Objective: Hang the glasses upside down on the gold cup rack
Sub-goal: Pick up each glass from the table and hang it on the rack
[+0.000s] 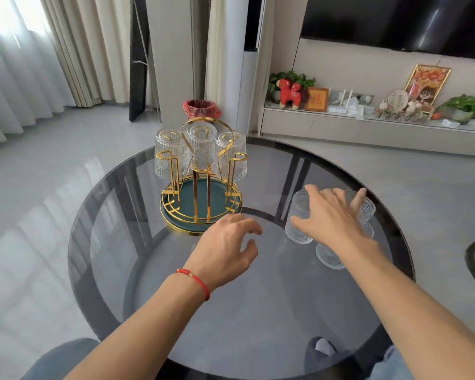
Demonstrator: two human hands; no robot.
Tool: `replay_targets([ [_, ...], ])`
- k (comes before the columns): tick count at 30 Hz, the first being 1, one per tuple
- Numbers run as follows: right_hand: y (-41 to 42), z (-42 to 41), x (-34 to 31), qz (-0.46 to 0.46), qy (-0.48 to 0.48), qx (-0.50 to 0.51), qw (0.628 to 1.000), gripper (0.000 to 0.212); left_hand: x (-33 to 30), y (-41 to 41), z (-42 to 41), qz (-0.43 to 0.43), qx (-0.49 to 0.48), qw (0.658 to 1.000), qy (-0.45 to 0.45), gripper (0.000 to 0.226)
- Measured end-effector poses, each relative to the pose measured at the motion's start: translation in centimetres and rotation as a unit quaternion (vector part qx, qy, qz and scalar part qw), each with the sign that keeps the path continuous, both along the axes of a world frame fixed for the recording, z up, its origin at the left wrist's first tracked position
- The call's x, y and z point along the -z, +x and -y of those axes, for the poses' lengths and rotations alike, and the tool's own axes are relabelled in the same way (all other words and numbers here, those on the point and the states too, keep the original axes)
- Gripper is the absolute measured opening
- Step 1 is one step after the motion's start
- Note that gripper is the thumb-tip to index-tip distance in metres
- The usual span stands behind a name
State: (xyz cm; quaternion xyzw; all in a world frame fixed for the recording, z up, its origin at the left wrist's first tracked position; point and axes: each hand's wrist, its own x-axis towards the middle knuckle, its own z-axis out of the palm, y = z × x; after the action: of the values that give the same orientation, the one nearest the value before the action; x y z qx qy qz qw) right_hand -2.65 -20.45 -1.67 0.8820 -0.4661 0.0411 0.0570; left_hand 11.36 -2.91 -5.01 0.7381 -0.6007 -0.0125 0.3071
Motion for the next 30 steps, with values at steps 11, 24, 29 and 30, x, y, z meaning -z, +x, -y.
replay_targets([
  [11, 1.4, -4.4, 0.8, 0.367, 0.105, -0.197, 0.903, 0.083, 0.0, -0.3, 0.0, -0.149, -0.057, 0.987, -0.028, 0.075],
  [24, 2.5, -7.8, 0.9, 0.44, 0.607, -0.121, 0.651, 0.044, -2.1, 0.5, -1.4, -0.559, -0.095, 0.795, -0.216, 0.083],
  [29, 3.0, -8.7, 0.8, 0.528, 0.655, -0.109, 0.529, 0.044, -2.3, 0.6, -1.8, -0.572, -0.083, 0.795, -0.183, 0.081],
  [30, 3.0, -8.5, 0.5, 0.547, 0.64, -0.105, 0.529, 0.045, -2.5, 1.1, -2.0, -0.559, -0.081, 0.811, -0.154, 0.086],
])
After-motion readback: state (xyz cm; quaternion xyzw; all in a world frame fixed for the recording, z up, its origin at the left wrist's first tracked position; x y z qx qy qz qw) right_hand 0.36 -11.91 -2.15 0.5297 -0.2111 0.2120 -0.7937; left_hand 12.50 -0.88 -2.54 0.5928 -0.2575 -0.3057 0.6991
